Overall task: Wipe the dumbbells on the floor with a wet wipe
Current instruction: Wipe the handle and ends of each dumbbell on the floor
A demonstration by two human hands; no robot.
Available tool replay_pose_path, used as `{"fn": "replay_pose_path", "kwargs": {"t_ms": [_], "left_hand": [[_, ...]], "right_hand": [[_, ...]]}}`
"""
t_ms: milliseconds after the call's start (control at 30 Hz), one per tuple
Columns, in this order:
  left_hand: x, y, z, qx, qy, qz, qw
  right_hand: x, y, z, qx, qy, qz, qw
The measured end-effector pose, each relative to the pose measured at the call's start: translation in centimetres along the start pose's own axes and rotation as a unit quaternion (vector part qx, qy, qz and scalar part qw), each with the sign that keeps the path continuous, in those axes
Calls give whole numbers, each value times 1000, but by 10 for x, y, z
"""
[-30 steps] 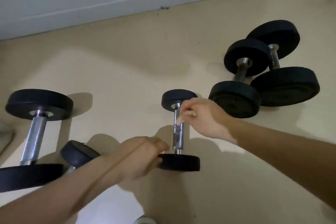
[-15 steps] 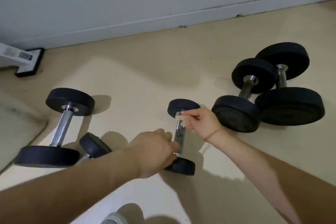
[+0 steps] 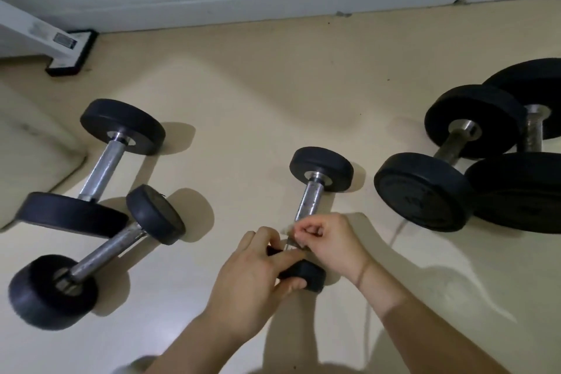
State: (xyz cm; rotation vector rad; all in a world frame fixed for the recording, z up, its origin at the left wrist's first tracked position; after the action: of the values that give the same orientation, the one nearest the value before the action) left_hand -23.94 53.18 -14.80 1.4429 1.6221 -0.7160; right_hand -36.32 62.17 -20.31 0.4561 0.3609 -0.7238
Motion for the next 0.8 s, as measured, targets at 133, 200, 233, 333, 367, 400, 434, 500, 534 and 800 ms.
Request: {"fn": "replay_pose_path", "kwargs": {"t_ms": [133,200,233,333,367,400,434,500,534,800], "left_hand": [[4,1,-5,-4,24,7,1000],[7,0,-8,5,20,-16,1000],[9,0,-9,12,18,-24,999],[15,0,-17,30,16,-18,999],[16,-1,-18,34,17,-10,999],[18,-2,-20,38,16,-6,999],[19,-3,-21,45,14,-9,999],[22,-4,-21,59,15,-22,998],[23,-4,-21,63,16,-27,998],[23,-4,-17,86,43,-41,994]], "right_hand": [[-21,-23,6,-59,90,-102,989],[-37,-43,0,-31,70,-202,976],[-37,-44,-6,-11,45,-215,975],[-5,-11,-16,20,-1,-68,997],[3,0,-15,20,3,-11,1000],[2,1,-12,12,21,11,1000],[-6,-9,-11,5,53,-7,999],[-34,-36,-9,3,119,-113,987],[-44,-42,-6,8,117,-154,981],[-28,-30,-10,24,92,-66,993]]}}
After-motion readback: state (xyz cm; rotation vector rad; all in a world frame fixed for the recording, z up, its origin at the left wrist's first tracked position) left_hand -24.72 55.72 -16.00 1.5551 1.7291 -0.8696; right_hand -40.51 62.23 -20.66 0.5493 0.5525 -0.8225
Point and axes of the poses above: each hand's wrist, its own y-axis away from the middle knuckle, its own x-axis out of the palm, z = x × y, the point moved 4 cm from there along -y, towards the middle knuckle, and after that the axes turned 6 degrees about y, right-handed, at the moved point
